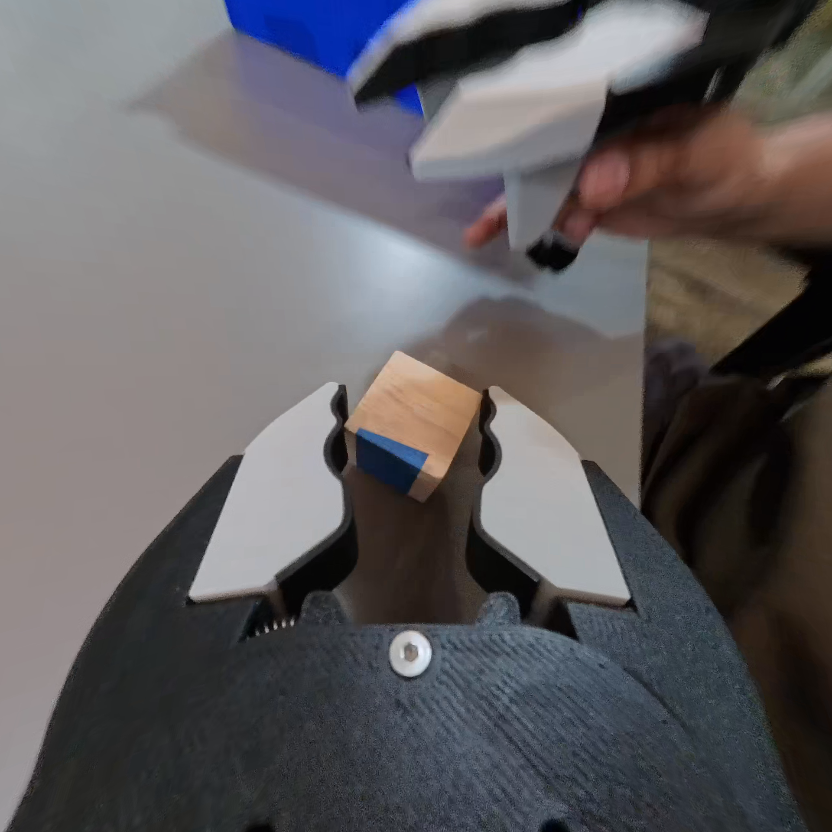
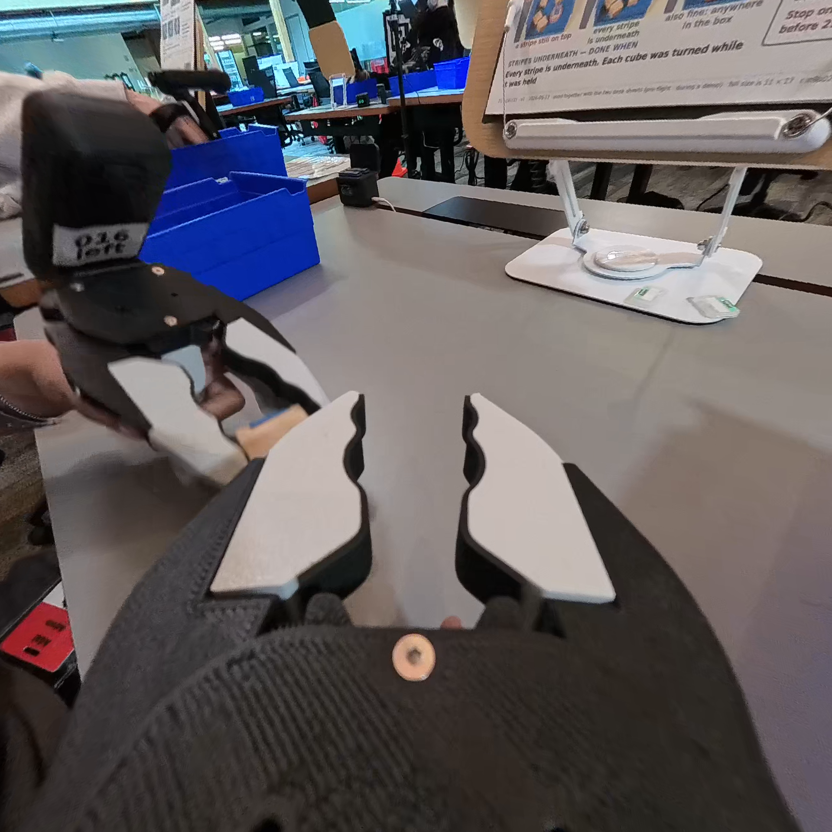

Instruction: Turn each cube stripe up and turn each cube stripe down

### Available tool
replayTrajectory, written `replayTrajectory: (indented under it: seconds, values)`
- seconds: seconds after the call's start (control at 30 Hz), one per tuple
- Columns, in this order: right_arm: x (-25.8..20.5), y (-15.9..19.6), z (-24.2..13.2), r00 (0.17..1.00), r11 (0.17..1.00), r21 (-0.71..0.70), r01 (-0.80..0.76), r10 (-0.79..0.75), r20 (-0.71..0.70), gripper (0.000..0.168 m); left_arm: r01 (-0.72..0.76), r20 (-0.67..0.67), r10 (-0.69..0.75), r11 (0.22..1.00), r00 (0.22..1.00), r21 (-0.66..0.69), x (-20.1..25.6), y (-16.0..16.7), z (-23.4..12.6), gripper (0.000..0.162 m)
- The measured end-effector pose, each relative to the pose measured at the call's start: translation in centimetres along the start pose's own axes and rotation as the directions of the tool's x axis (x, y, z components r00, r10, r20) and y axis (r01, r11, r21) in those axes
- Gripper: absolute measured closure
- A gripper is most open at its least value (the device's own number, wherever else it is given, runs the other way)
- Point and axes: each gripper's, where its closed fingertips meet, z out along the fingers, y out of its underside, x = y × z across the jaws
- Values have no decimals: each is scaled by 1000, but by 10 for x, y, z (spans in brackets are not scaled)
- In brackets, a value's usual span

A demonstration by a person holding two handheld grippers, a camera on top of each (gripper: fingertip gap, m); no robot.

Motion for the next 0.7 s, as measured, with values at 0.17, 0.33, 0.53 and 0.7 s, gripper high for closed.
replayTrajectory:
  seconds: [0.17,0.33,0.53,0.7]
  values:
    - [-3,-5,-1,999,999,30,-25,25,21,122,635,-420,-478,620,772,461,-19,-85,-58,105]
    - [-25,-21,0,997,990,119,76,-77,9,108,896,-777,-471,69,417,439,-45,-90,-94,105]
    - [-65,-39,-1,993,967,240,83,-101,65,100,930,-831,-425,81,358,358,-12,-103,-76,105]
    - [-72,-46,-6,945,901,290,322,-324,-44,109,959,-858,-434,57,273,276,7,-102,-58,105]
